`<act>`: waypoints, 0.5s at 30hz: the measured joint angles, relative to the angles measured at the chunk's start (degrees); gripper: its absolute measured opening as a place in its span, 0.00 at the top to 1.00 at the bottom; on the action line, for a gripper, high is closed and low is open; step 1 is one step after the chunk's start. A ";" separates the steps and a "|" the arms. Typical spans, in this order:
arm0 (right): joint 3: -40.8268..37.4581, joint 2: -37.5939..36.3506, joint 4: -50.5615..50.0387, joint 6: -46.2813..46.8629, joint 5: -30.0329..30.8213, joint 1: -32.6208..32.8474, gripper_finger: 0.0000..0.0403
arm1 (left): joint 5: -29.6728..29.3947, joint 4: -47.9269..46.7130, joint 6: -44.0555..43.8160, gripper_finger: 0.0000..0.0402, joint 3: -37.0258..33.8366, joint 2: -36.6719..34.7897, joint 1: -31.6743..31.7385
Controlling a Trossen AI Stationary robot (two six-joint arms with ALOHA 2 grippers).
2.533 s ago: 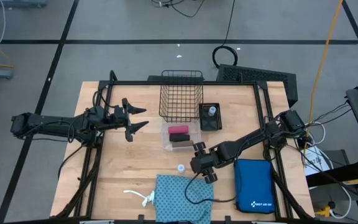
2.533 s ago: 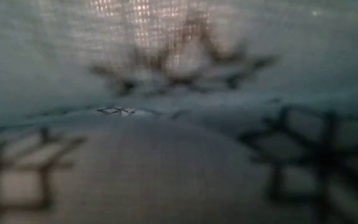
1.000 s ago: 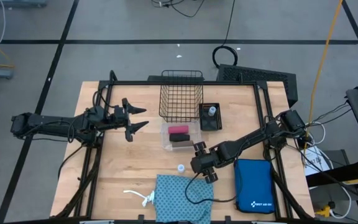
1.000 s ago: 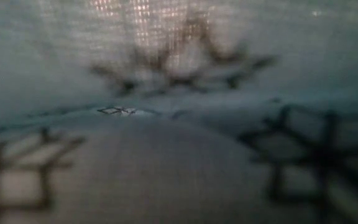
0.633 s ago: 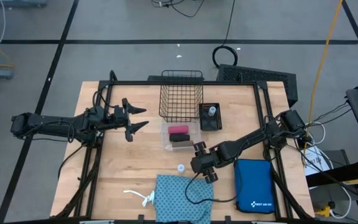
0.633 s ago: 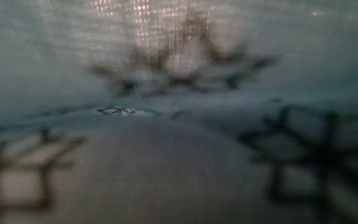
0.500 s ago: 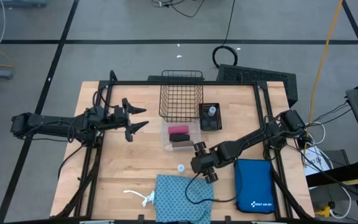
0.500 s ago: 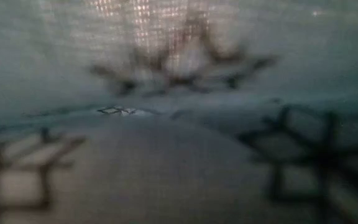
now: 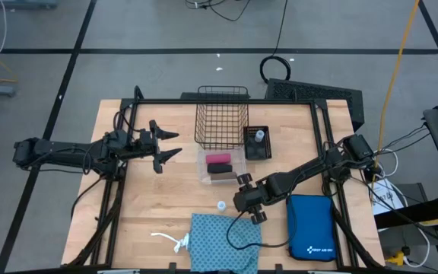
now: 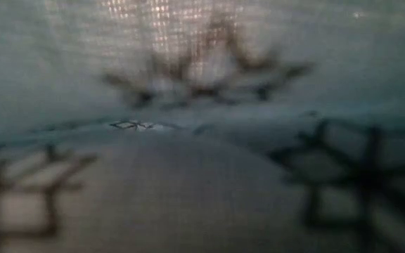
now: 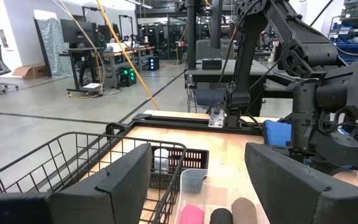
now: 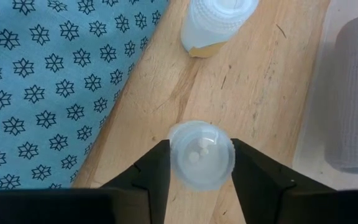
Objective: Pick & Place Medicine items
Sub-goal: Put the right transparent medicine bottle into the black bin
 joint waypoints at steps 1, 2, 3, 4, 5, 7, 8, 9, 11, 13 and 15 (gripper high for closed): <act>0.00 0.00 0.00 0.00 0.00 0.00 0.66 | 0.02 0.01 0.02 0.33 0.00 0.00 0.00; 0.00 0.00 0.00 0.00 0.00 -0.01 0.66 | 0.01 0.00 0.00 0.33 0.01 0.01 -0.01; 0.00 0.00 0.00 0.00 0.00 0.00 0.66 | 0.00 0.00 0.01 0.33 0.00 0.00 -0.02; 0.00 0.00 0.02 0.00 0.00 -0.02 0.65 | 0.02 0.00 0.00 0.33 0.00 0.01 -0.01; 0.00 -0.01 0.02 0.00 0.01 -0.01 0.65 | 0.00 -0.01 0.01 0.33 0.02 0.01 -0.01; 0.00 0.00 0.02 0.17 0.04 -0.02 0.64 | 0.00 -0.01 0.00 0.33 0.00 0.02 0.00; 0.00 0.00 0.02 0.26 0.07 0.00 0.64 | 0.00 -0.01 0.00 0.33 0.00 0.00 -0.02; 0.00 0.00 0.02 0.33 0.07 -0.02 0.64 | 0.00 0.01 0.02 0.33 0.02 0.00 -0.02; 0.00 0.00 0.00 0.35 0.07 -0.02 0.65 | 0.00 0.00 0.00 0.33 0.00 0.00 -0.02; 0.00 0.00 0.00 0.37 0.09 0.00 0.66 | 0.01 0.00 0.01 0.33 0.01 0.02 -0.01; 0.00 0.00 0.00 0.37 0.09 -0.02 0.66 | 0.00 -0.01 0.00 0.33 0.02 0.02 0.00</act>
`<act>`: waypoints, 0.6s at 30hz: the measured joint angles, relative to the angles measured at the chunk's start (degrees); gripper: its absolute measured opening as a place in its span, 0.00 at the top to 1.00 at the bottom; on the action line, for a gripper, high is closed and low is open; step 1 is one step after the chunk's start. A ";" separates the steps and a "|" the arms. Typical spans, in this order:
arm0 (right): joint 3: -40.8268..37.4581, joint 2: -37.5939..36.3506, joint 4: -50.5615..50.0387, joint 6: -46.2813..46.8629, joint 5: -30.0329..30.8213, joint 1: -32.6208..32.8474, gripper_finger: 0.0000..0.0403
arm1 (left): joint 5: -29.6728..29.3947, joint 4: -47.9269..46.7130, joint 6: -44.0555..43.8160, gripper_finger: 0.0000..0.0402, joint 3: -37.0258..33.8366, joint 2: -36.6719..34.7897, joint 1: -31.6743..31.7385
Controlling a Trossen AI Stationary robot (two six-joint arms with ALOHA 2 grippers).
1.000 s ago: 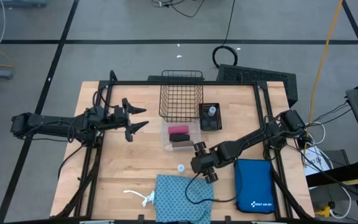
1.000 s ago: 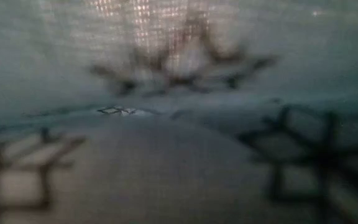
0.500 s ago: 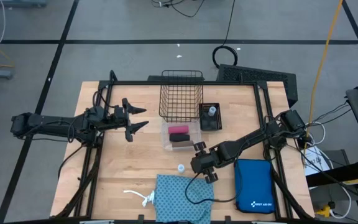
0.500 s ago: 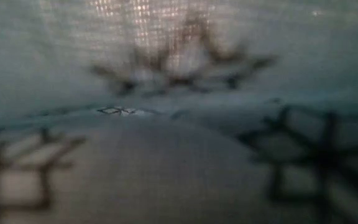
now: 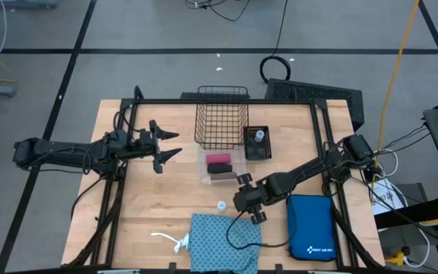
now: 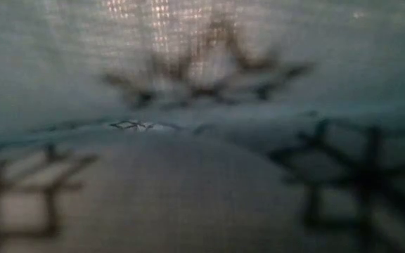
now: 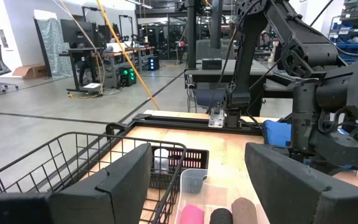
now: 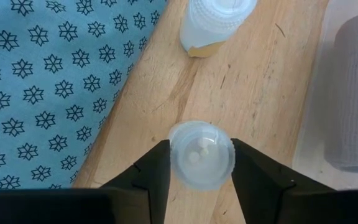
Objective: Pick & Place Medicine items
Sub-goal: Put the right transparent medicine bottle into the black bin
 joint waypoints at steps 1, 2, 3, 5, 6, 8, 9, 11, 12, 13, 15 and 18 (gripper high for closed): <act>0.00 0.00 -0.03 0.00 0.00 0.02 0.66 | 0.02 0.02 0.00 0.33 -0.02 -0.02 -0.02; 0.00 0.00 -0.14 0.01 0.02 0.00 0.65 | 0.00 0.00 0.00 0.33 0.00 -0.02 -0.02; 0.00 -0.01 -0.31 0.02 0.03 0.01 0.65 | 0.00 0.02 0.00 0.33 -0.02 -0.01 -0.01; 0.00 -0.02 -0.62 0.04 0.07 -0.01 0.65 | 0.00 0.01 0.00 0.33 -0.01 -0.01 -0.01; 0.00 -0.12 -0.84 0.04 0.07 -0.01 0.65 | 0.01 0.01 0.00 0.33 -0.02 -0.02 -0.01; -0.02 -0.68 -2.10 0.06 0.04 -0.01 0.65 | 0.00 0.01 0.01 0.33 -0.01 0.00 0.00; -0.02 -0.91 -2.48 0.22 0.07 -0.05 0.66 | 0.00 0.02 0.02 0.33 -0.01 -0.02 -0.01; -0.02 -1.58 -2.75 0.26 0.03 -0.30 0.66 | 0.02 0.00 0.00 0.33 0.00 -0.02 0.00; -0.02 -2.15 -3.39 0.26 0.07 -0.32 0.66 | 0.02 0.00 0.00 0.33 0.00 -0.02 -0.02; -0.03 -2.70 -3.98 0.26 0.10 -0.38 0.66 | 0.00 0.00 0.00 0.33 -0.02 -0.02 0.00; -0.04 -3.84 -3.76 0.26 0.12 -0.59 0.65 | 0.01 0.01 0.00 0.33 0.00 0.00 -0.01; -0.04 -5.65 -4.74 0.77 0.11 -1.04 0.66 | 0.00 0.00 0.02 0.33 0.00 -0.02 0.00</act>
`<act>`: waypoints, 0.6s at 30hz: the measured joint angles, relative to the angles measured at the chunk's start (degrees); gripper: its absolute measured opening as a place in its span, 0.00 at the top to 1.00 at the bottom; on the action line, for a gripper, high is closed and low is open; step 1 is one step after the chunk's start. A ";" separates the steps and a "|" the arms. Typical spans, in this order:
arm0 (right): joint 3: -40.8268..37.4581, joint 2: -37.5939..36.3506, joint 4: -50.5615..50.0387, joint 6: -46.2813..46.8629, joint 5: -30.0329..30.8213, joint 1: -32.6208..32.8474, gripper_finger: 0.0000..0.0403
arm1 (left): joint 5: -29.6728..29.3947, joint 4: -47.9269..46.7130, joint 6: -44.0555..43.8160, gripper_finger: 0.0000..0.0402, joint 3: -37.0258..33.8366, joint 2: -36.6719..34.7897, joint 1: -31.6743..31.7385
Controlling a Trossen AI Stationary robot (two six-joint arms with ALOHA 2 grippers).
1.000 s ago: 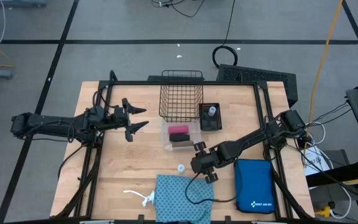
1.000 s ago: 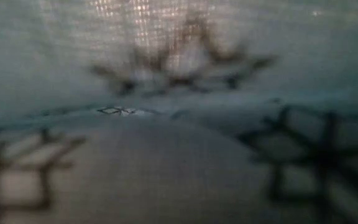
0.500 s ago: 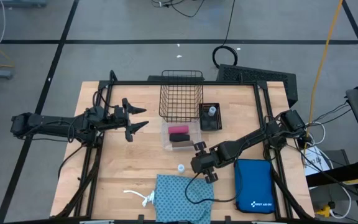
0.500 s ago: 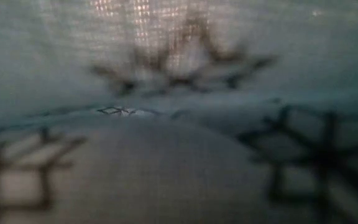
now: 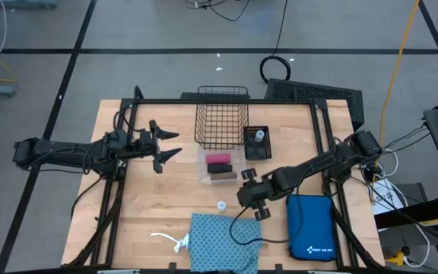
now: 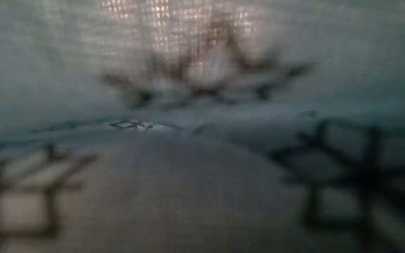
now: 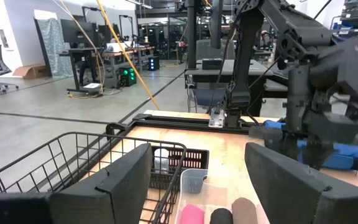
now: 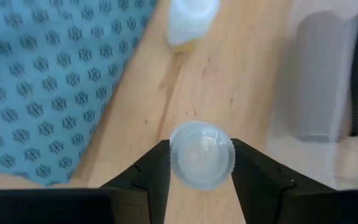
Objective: Pick & Place Medicine items
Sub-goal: Put the right transparent medicine bottle into the black bin
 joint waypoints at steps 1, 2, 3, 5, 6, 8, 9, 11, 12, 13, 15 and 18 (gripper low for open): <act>0.00 -0.74 0.00 0.53 0.00 -0.20 0.66 | 0.02 0.00 -0.02 0.33 -0.02 0.02 -0.01; 0.00 -1.50 0.02 1.16 -0.04 -0.49 0.66 | 0.02 0.00 -0.02 0.33 -0.02 0.02 -0.02; 0.00 -2.33 -0.10 2.05 0.01 -0.81 0.66 | 0.02 0.00 -0.02 0.33 -0.02 0.00 -0.02; 0.00 -3.77 -0.39 4.49 0.02 -1.63 0.66 | 0.02 0.00 -0.01 0.33 -0.02 0.02 0.00; 0.00 -4.43 -0.40 5.74 0.00 -2.06 0.65 | 0.02 0.00 -0.01 0.33 -0.02 0.01 -0.02; 0.00 -6.04 -1.47 8.04 0.00 -2.86 0.65 | 0.01 0.00 -0.02 0.33 -0.02 0.00 -0.01; 0.00 -6.88 -2.13 9.08 0.00 -3.36 0.65 | 0.02 0.00 0.00 0.33 -0.02 0.00 -0.02; 0.06 -8.21 -3.00 10.65 0.02 -4.33 0.65 | 0.01 0.01 -0.02 0.33 -0.02 0.01 -0.01; 0.04 -8.81 -3.86 11.26 0.00 -4.80 0.65 | 0.02 0.00 0.00 0.33 -0.02 0.02 0.00; 0.04 -9.39 -4.79 11.85 0.02 -5.28 0.65 | 0.01 0.00 -0.02 0.33 -0.02 0.02 -0.01; 0.04 -10.56 -5.74 12.85 0.02 -6.35 0.66 | 0.00 0.01 -0.02 0.33 -0.02 0.01 0.00; 0.04 -11.93 -7.96 12.98 0.17 -8.14 0.66 | 0.00 0.00 -0.02 0.33 -0.02 0.02 -0.02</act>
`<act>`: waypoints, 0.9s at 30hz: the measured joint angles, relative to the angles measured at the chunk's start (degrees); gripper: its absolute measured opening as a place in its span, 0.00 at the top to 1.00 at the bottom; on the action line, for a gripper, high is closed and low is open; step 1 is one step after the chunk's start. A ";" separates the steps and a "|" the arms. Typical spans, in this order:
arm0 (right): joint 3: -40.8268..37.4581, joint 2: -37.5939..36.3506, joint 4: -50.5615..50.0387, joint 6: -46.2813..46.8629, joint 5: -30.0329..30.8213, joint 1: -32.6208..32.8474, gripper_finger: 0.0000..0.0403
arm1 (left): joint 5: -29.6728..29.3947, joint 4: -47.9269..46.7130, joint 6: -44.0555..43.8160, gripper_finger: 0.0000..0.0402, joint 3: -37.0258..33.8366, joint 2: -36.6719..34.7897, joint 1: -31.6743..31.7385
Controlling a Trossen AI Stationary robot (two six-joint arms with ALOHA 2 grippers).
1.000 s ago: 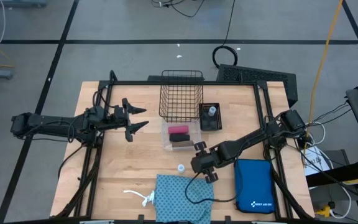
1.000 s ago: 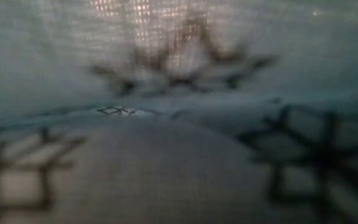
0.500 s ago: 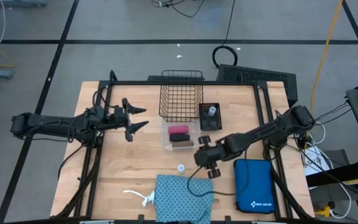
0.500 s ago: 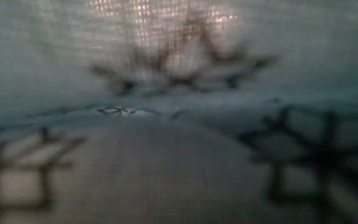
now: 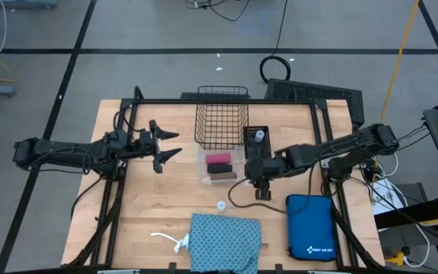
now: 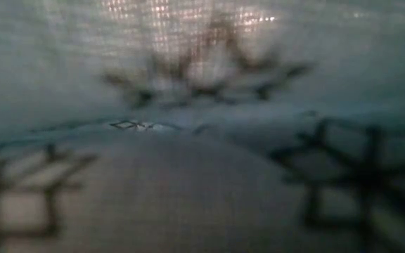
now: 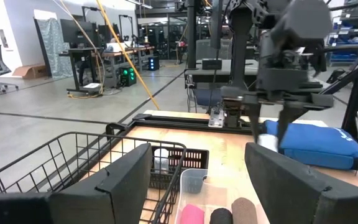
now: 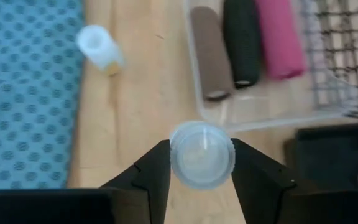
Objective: Pick & Place Medicine items
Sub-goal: Put the right transparent medicine bottle into the black bin
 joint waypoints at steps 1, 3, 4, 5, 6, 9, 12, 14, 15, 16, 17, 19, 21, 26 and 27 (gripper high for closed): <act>0.00 -0.23 -0.55 0.00 0.05 -0.66 0.66 | 0.02 0.01 0.00 0.33 0.00 -0.02 0.01; 0.00 -0.57 -1.42 0.02 0.07 -2.07 0.65 | 0.02 0.00 0.00 0.33 0.00 -0.02 0.02; 0.00 -0.81 -2.17 0.00 0.07 -2.79 0.65 | 0.00 0.00 0.02 0.33 0.00 -0.02 0.00; 0.00 -0.93 -2.84 -0.02 0.07 -3.57 0.65 | 0.00 0.00 0.02 0.33 0.00 -0.02 0.02; 0.00 -0.96 -3.19 -0.21 0.07 -4.43 0.65 | 0.01 0.00 0.00 0.33 0.00 -0.01 0.00; 0.00 -0.89 -5.18 -0.53 0.07 -7.06 0.66 | 0.00 0.00 0.02 0.33 0.00 0.00 0.02; 0.00 -0.89 -6.14 -1.13 0.07 -9.79 0.65 | 0.00 0.02 0.00 0.33 0.00 0.00 0.02; 0.00 -0.89 -6.92 -2.26 0.09 -11.51 0.65 | 0.00 0.00 0.00 0.33 0.00 0.00 0.02; 0.00 -0.89 -7.15 -2.89 0.09 -12.44 0.65 | 0.01 0.00 0.00 0.33 0.00 -0.01 0.02; 0.00 -0.89 -7.16 -3.63 0.09 -13.32 0.66 | 0.01 0.00 0.00 0.33 0.00 -0.01 0.01; 0.00 -0.89 -7.09 -4.31 0.09 -14.23 0.66 | 0.01 0.00 0.01 0.33 0.00 -0.01 0.02; 0.00 -0.89 -7.09 -5.41 0.09 -16.07 0.66 | 0.00 0.02 0.00 0.33 0.00 -0.02 0.02; 0.00 -0.89 -7.05 -6.33 0.09 -17.99 0.66 | 0.02 0.00 0.02 0.33 0.00 -0.02 0.00; 0.00 -0.89 -6.20 -8.44 0.11 -22.56 0.66 | 0.01 0.00 0.00 0.33 0.00 -0.01 0.02; 0.00 -0.89 -5.83 -8.82 0.11 -23.38 0.66 | 0.01 0.00 0.00 0.33 0.00 -0.01 0.01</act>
